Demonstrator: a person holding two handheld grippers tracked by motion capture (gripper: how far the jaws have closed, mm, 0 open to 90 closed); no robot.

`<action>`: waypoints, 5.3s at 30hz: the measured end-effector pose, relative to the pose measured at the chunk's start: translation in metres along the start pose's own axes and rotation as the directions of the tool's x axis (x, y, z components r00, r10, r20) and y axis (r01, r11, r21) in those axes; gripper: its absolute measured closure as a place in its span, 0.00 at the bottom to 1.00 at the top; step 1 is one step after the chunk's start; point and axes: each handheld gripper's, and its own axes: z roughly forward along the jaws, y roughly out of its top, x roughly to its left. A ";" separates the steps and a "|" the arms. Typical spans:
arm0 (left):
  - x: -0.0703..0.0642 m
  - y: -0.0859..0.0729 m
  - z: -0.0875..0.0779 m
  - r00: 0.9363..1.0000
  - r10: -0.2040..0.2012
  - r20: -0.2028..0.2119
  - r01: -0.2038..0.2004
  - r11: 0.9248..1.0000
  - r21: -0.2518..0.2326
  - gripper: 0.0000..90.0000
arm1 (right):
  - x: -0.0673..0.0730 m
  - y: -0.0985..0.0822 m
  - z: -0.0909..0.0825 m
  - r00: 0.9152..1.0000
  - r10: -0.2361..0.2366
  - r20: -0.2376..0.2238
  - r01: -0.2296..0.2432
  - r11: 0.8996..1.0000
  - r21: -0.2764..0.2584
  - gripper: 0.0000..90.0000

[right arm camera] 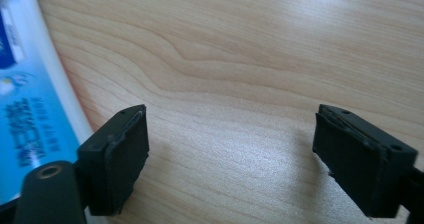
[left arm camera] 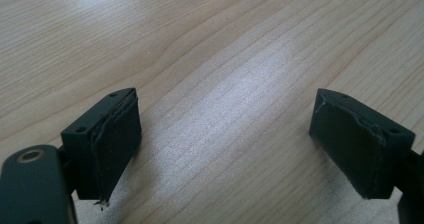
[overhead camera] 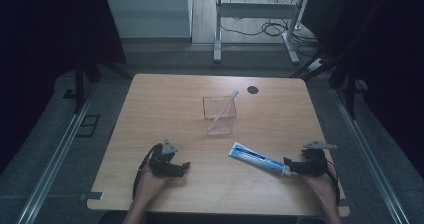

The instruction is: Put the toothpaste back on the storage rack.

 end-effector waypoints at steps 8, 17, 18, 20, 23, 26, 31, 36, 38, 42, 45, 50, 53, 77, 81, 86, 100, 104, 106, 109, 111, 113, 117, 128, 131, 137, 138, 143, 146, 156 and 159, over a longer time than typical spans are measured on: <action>0.000 0.000 0.000 1.000 0.001 -0.002 -0.001 1.000 0.001 0.15 | -0.001 0.008 -0.014 0.998 0.013 -0.065 -0.016 0.998 -0.054 0.45; 0.000 0.000 0.000 1.000 0.003 -0.002 -0.003 1.000 0.002 0.15 | 0.011 0.011 -0.017 0.993 -0.042 -0.114 0.037 0.998 -0.045 0.77; 0.000 0.000 0.000 1.000 0.004 -0.003 -0.004 1.000 0.004 0.15 | 0.011 0.011 -0.017 0.991 -0.049 -0.124 0.044 0.998 -0.041 0.79; 0.000 0.000 0.000 1.000 0.004 -0.003 -0.004 1.000 0.004 0.15 | 0.013 0.010 -0.017 0.987 -0.062 -0.145 0.059 0.998 -0.030 0.82; 0.000 0.000 0.000 1.000 0.005 -0.002 -0.005 1.000 0.004 0.15 | 0.014 0.009 -0.016 0.983 -0.077 -0.164 0.074 0.997 -0.023 0.84; 0.000 0.000 0.000 1.000 0.005 -0.003 -0.005 1.000 0.004 0.15 | 0.017 0.010 -0.016 0.982 -0.093 -0.167 0.090 0.996 -0.027 0.85; 0.000 0.000 0.000 1.000 0.002 -0.003 -0.002 1.000 0.002 0.15 | 0.024 0.013 -0.014 0.980 -0.120 -0.157 0.117 0.993 -0.031 0.89; 0.000 0.000 0.000 1.000 0.001 -0.003 -0.001 1.000 0.002 0.15 | 0.029 0.013 -0.006 0.979 -0.123 -0.162 0.125 0.992 0.005 0.91; 0.000 0.000 0.000 1.000 -0.002 -0.003 0.002 1.000 0.002 0.15 | 0.029 0.013 -0.006 0.978 -0.118 -0.171 0.121 0.993 0.010 0.91; 0.000 0.000 0.000 1.000 -0.001 -0.004 0.001 1.000 0.001 0.15 | 0.031 0.012 -0.009 0.974 -0.111 -0.197 0.116 0.993 0.013 0.90; 0.000 0.000 0.000 1.000 0.002 -0.003 -0.002 1.000 0.001 0.15 | 0.034 0.011 -0.011 0.971 -0.113 -0.212 0.119 0.993 0.015 0.89; 0.000 0.000 0.000 1.000 0.003 -0.003 -0.003 1.000 0.001 0.15 | 0.040 0.009 -0.013 0.966 -0.120 -0.230 0.128 0.991 0.021 0.88; 0.000 0.000 0.000 1.000 0.003 -0.004 -0.003 1.000 0.001 0.15 | 0.043 0.008 -0.014 0.965 -0.127 -0.231 0.136 0.990 0.026 0.87; 0.000 0.000 0.000 1.000 0.002 -0.003 -0.002 1.000 0.000 0.15 | 0.057 0.028 -0.024 0.950 -0.148 -0.276 0.180 0.979 0.095 0.68; 0.000 0.000 0.000 1.000 0.003 -0.004 -0.003 1.000 0.001 0.15 | 0.063 0.033 -0.021 0.946 -0.152 -0.287 0.191 0.975 0.112 0.62; 0.000 0.000 0.000 1.000 0.003 -0.004 -0.003 1.000 0.000 0.15 | 0.069 0.038 -0.015 0.945 -0.152 -0.291 0.200 0.969 0.144 0.57; 0.000 0.000 0.000 1.000 0.003 -0.004 -0.003 1.000 0.001 0.15 | 0.087 0.054 0.012 0.942 -0.206 -0.266 0.275 0.927 0.256 0.53; 0.000 0.000 0.000 1.000 0.003 -0.004 -0.003 1.000 0.002 0.15 | 0.090 0.059 0.019 0.942 -0.214 -0.258 0.287 0.913 0.291 0.53; 0.000 0.000 0.000 1.000 0.001 -0.003 -0.001 1.000 0.000 0.15 | 0.091 0.061 0.023 0.943 -0.209 -0.259 0.286 0.906 0.311 0.52; 0.000 0.000 0.000 1.000 0.001 -0.004 -0.001 1.000 0.001 0.15 | 0.093 0.064 0.029 0.944 -0.210 -0.256 0.292 0.894 0.341 0.51; 0.000 0.000 0.000 1.000 0.000 -0.004 0.000 1.000 0.001 0.15 | 0.096 0.066 0.032 0.944 -0.214 -0.251 0.296 0.886 0.357 0.50; 0.000 0.000 0.000 1.000 -0.001 -0.004 0.001 1.000 0.000 0.15 | 0.098 0.069 0.035 0.945 -0.218 -0.243 0.298 0.879 0.372 0.50; 0.000 0.000 0.000 1.000 0.000 -0.004 0.000 1.000 0.001 0.15 | 0.103 0.072 0.042 0.944 -0.243 -0.224 0.317 0.856 0.407 0.52; 0.000 0.000 0.000 1.000 -0.001 -0.002 0.001 1.000 0.000 0.15 | 0.104 0.079 0.040 0.940 -0.249 -0.234 0.330 0.841 0.429 0.77; 0.000 0.000 0.000 1.000 0.000 -0.003 0.000 1.000 0.000 0.15 | 0.102 0.078 0.037 0.937 -0.254 -0.240 0.335 0.849 0.408 0.79; 0.000 0.000 0.000 1.000 -0.001 -0.003 0.001 1.000 -0.001 0.15 | 0.099 0.074 0.033 0.937 -0.252 -0.243 0.329 0.869 0.370 0.80; 0.000 0.000 0.000 1.000 -0.001 -0.004 0.001 1.000 0.000 0.15 | 0.098 0.073 0.032 0.937 -0.254 -0.241 0.330 0.870 0.366 0.80; 0.000 0.000 0.000 1.000 -0.001 -0.003 0.001 1.000 0.001 0.15 | 0.096 0.072 0.027 0.937 -0.241 -0.254 0.318 0.889 0.331 0.81; 0.000 0.000 0.000 1.000 0.000 -0.003 0.000 1.000 0.000 0.15 | 0.095 0.073 0.021 0.933 -0.248 -0.261 0.323 0.897 0.301 0.81; 0.000 0.000 0.000 1.000 0.007 -0.003 -0.007 1.000 0.004 0.15 | 0.094 0.083 0.003 0.930 -0.239 -0.280 0.301 0.932 0.202 0.81; 0.001 0.000 0.000 1.000 0.009 -0.004 -0.009 1.000 0.004 0.15 | 0.094 0.086 -0.001 0.929 -0.240 -0.281 0.297 0.938 0.181 0.81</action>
